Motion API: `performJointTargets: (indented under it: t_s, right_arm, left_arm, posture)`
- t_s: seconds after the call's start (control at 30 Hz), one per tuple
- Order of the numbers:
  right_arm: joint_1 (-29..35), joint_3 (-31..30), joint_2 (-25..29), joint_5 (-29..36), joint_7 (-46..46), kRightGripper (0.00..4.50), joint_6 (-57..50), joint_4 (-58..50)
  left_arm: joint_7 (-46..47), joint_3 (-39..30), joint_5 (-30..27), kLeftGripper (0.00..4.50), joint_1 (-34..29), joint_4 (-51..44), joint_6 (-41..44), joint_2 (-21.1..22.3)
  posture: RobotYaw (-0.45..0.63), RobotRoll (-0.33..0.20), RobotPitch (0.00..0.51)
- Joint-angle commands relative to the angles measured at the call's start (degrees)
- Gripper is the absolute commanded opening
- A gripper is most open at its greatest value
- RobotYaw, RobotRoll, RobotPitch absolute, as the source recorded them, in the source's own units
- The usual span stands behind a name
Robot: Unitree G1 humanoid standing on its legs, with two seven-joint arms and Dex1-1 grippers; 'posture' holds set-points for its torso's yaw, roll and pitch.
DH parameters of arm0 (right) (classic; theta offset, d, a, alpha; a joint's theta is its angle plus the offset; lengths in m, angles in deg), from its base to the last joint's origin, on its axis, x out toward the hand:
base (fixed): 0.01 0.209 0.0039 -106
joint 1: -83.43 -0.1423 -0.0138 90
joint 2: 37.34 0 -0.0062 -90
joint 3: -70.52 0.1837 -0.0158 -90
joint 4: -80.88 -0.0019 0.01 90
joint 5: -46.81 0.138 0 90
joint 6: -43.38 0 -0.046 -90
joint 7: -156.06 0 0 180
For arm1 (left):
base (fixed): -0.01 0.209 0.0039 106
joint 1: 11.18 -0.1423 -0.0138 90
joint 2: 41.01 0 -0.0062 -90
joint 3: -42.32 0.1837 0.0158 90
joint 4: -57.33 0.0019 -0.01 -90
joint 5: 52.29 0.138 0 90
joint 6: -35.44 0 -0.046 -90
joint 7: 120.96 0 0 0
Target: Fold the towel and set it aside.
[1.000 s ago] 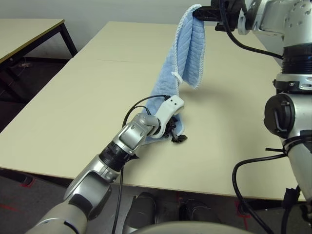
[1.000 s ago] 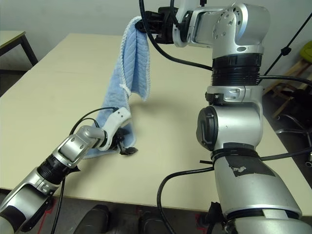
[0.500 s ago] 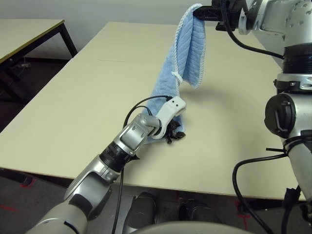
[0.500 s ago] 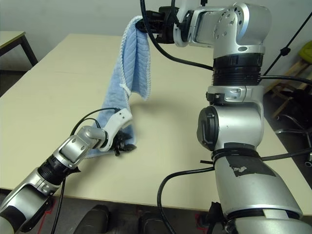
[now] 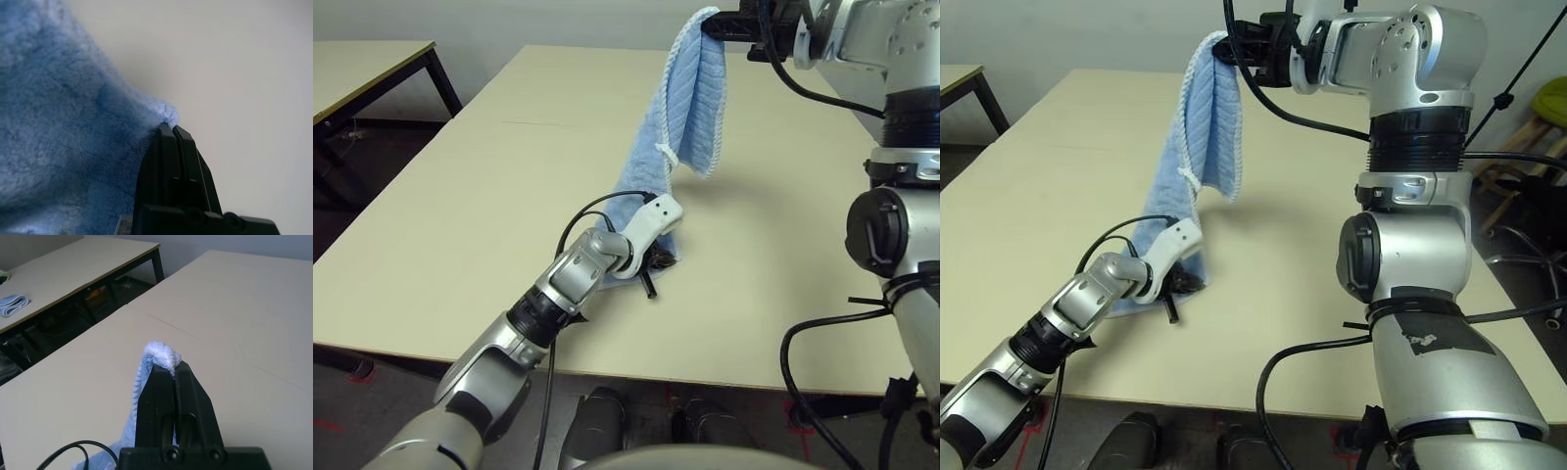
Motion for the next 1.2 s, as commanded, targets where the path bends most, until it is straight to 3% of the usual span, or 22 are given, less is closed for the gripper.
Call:
performJointTargets:
  t_s: [0.03, 0.37, 0.47, 0.67, 0.77, 0.9, 1.0, 1.2]
  right_arm:
    - [1.5, -0.1, 1.3, 0.6, -0.5, 0.00, -0.7, -1.7]
    - [13.0, -3.6, 9.6, 2.3, -8.2, 0.00, -3.7, -8.8]
    - [20.0, -7.3, 15.2, 3.4, -14.2, 0.00, -4.6, -13.5]
    - [37.9, -16.2, 31.8, 3.4, -31.6, 0.00, 3.8, -23.8]
    - [43.3, -18.5, 35.5, 2.7, -37.0, 0.00, 8.0, -25.6]
    - [44.3, -17.3, 29.6, -2.2, -33.9, 0.00, 21.2, -17.4]
    - [40.4, -15.5, 23.4, -6.8, -29.0, 0.00, 34.3, -5.5]
    - [24.9, -9.3, 15.1, -12.6, -12.3, 0.00, 54.8, 18.5]
  left_arm:
    - [-2.6, -3.1, -3.3, 0.02, -2.6, -3.1, 4.3, 3.0]
    - [-12.1, -19.4, -21.7, 0.02, -6.3, -17.9, 14.9, 14.3]
    - [-15.1, -24.1, -26.5, 0.02, -7.6, -19.3, 15.8, 19.1]
    - [-21.5, -31.7, -35.6, 0.02, -10.7, -18.7, 19.2, 29.5]
    - [-21.2, -33.0, -35.7, 0.02, -9.6, -14.5, 17.5, 31.0]
    - [-18.6, -33.0, -31.8, 0.02, -3.1, -4.3, 10.6, 29.8]
    - [-14.2, -30.9, -23.5, 0.02, 3.5, 7.9, -0.9, 28.3]
    - [-3.8, -31.7, -11.6, 0.02, 19.2, 32.6, -26.1, 23.1]
  posture:
    - [0.16, 0.000, 0.050]
    - [0.18, 0.000, 0.057]
    - [0.18, 0.000, 0.062]
    - [0.19, 0.000, 0.067]
    - [0.18, 0.000, 0.066]
    - [0.17, 0.000, 0.063]
    - [0.16, 0.000, 0.061]
    - [0.16, 0.000, 0.062]
